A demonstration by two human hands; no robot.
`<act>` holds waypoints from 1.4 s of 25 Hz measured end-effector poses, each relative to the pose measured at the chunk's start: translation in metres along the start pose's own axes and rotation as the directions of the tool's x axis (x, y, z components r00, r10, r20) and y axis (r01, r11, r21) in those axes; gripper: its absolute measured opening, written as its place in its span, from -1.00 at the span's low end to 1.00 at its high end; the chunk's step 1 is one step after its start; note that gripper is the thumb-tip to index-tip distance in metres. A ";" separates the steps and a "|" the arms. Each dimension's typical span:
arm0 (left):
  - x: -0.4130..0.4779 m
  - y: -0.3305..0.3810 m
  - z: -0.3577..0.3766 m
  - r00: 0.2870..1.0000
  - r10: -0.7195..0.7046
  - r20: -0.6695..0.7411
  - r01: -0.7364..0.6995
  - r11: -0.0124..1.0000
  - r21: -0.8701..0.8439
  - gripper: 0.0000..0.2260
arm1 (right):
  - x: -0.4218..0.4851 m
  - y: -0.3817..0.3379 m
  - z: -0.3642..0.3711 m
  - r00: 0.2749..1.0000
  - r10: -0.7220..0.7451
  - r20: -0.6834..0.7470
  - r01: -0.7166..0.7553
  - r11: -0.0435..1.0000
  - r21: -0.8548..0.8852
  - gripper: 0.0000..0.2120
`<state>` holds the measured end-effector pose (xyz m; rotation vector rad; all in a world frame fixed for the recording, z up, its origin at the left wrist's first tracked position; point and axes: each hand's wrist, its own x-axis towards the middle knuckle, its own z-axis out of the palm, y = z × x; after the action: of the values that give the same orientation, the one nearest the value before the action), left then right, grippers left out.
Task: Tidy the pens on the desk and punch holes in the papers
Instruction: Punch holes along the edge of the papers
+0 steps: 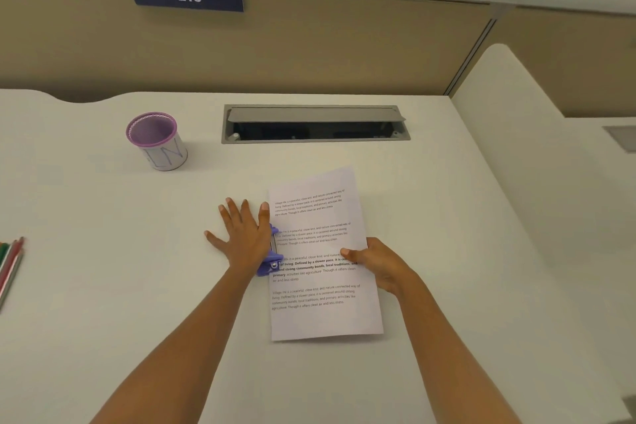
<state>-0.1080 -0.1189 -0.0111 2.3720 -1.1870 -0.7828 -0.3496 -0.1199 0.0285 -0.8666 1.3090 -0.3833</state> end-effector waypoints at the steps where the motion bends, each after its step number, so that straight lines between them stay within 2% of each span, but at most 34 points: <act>1: -0.003 0.001 -0.003 1.000 -0.007 -0.015 0.006 0.999 -0.052 -0.42 | 0.000 0.002 -0.001 1.000 0.004 -0.001 -0.004 1.000 0.006 -0.73; 4: -0.022 -0.005 -0.011 0.992 -0.022 -0.125 0.000 0.985 -0.170 -0.47 | -0.001 0.005 -0.004 1.000 0.004 -0.009 -0.004 1.000 0.012 -0.68; 6: -0.043 -0.016 -0.013 0.979 0.011 -0.206 -0.021 0.999 -0.045 -0.47 | -0.002 0.005 -0.008 1.000 -0.003 -0.015 0.003 1.000 0.019 -0.65; 9: -0.067 -0.028 -0.012 0.978 0.019 -0.206 -0.004 0.998 0.070 -0.51 | -0.005 0.004 -0.012 1.000 -0.014 -0.007 0.014 1.000 0.024 -0.65; 13: -0.071 -0.026 -0.020 0.973 0.017 -0.230 -0.031 0.998 -0.058 -0.62 | -0.011 0.003 -0.025 1.000 -0.023 -0.010 0.023 1.000 0.013 -0.66; 16: -0.072 -0.017 -0.028 0.954 0.088 -0.285 -0.127 0.984 -0.123 -0.70 | -0.019 0.005 -0.041 0.998 -0.048 -0.031 0.048 0.999 0.019 -0.67; 18: -0.075 -0.003 -0.030 0.933 0.210 -0.291 -0.266 0.949 -0.169 -0.72 | -0.026 0.006 -0.054 0.996 -0.072 -0.044 0.073 0.997 0.035 -0.68; 20: -0.078 0.019 -0.027 0.926 0.303 -0.225 -0.358 0.894 -0.269 -0.68 | -0.035 0.004 -0.067 0.993 -0.104 -0.048 0.106 0.993 0.056 -0.70; 21: -0.079 0.032 -0.024 0.945 0.296 -0.138 -0.327 0.870 -0.369 -0.64 | -0.039 0.002 -0.073 0.992 -0.120 -0.051 0.123 0.990 0.068 -0.70; 23: -0.083 0.061 -0.021 0.963 0.215 0.160 -0.081 0.802 -0.592 -0.55 | -0.049 -0.002 -0.084 0.987 -0.153 -0.050 0.157 0.983 0.090 -0.61; 25: -0.083 0.082 -0.015 0.909 0.206 0.362 0.110 0.719 -0.686 -0.60 | -0.056 -0.007 -0.093 0.983 -0.179 -0.050 0.183 0.977 0.108 -0.56; 28: -0.081 0.105 -0.003 0.888 0.207 0.412 0.162 0.697 -0.698 -0.82 | -0.063 -0.011 -0.106 0.979 -0.193 -0.066 0.200 0.969 0.143 -0.62; 31: -0.078 0.123 0.014 0.889 0.155 0.430 0.209 0.699 -0.684 -0.86 | -0.065 -0.011 -0.121 0.978 -0.185 -0.097 0.200 0.962 0.184 -0.71; 35: -0.069 0.150 0.042 0.875 0.087 0.476 0.295 0.684 -0.668 -0.87 | -0.060 -0.007 -0.156 0.950 -0.163 -0.267 0.229 0.944 0.237 -0.72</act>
<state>-0.2593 -0.1526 0.0599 1.6084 -0.6635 -1.6032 -0.5103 -0.1357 0.0722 -0.7410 1.3601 -0.8279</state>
